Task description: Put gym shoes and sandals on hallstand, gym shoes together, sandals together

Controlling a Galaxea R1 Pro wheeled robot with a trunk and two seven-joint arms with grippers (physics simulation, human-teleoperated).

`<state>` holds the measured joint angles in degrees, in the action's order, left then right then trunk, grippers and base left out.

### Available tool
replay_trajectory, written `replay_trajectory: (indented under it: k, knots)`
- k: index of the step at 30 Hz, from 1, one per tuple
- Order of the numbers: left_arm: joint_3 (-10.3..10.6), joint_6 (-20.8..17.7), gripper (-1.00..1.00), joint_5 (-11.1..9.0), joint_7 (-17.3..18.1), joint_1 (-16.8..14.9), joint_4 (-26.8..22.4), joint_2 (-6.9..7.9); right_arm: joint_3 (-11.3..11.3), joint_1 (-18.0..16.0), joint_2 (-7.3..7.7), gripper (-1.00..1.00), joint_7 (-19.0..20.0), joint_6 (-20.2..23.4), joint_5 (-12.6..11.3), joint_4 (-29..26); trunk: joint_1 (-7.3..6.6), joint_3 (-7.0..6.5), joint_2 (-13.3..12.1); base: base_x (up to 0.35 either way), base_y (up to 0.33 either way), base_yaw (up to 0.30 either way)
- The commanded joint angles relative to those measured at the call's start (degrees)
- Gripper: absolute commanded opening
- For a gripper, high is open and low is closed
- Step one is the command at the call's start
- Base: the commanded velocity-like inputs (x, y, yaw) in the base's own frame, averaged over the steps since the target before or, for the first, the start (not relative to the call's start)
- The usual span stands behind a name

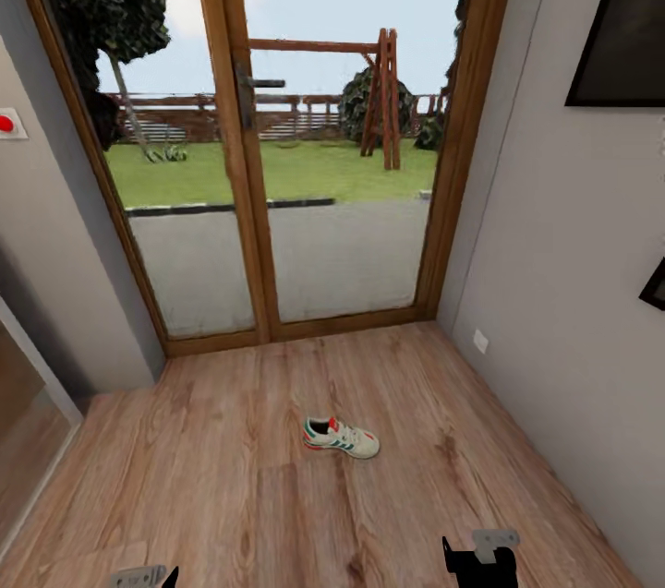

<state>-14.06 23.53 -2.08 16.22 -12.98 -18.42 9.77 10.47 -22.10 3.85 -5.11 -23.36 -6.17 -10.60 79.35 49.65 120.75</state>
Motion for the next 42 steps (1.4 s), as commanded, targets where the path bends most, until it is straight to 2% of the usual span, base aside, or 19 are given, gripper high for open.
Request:
replay_trajectory:
  k: [1, 20, 32, 42]
  knots:
    - [-0.37, 0.02, 1.00, -0.22, 0.52, -0.03, 0.06, -0.02, 0.47, -0.05, 0.02, 1.00, -0.17, -0.20, -0.60, 0.05, 0.02, 0.05, 0.02, 0.281, 0.215, -0.265]
    - [-0.35, 0.09, 1.00, -0.21, 0.54, -0.03, 0.06, -0.02, 0.45, -0.05, -0.02, 1.00, -0.17, -0.25, -0.68, -0.01, 0.02, 0.05, 0.02, 0.272, 0.220, -0.265]
    - [-0.35, 0.05, 1.00, -0.12, 0.53, -0.03, 0.06, -0.02, 0.45, -0.05, -0.25, 1.00, -0.17, -0.28, -0.68, -0.03, 0.02, 0.05, 0.02, 0.258, 0.221, -0.029]
    - [-0.35, 0.09, 1.00, -0.12, 0.52, -0.03, 0.06, -0.02, 0.34, -0.05, -0.07, 1.00, -0.17, -0.20, -0.77, -0.03, 0.02, -0.27, 0.02, 0.258, 0.221, -0.234]
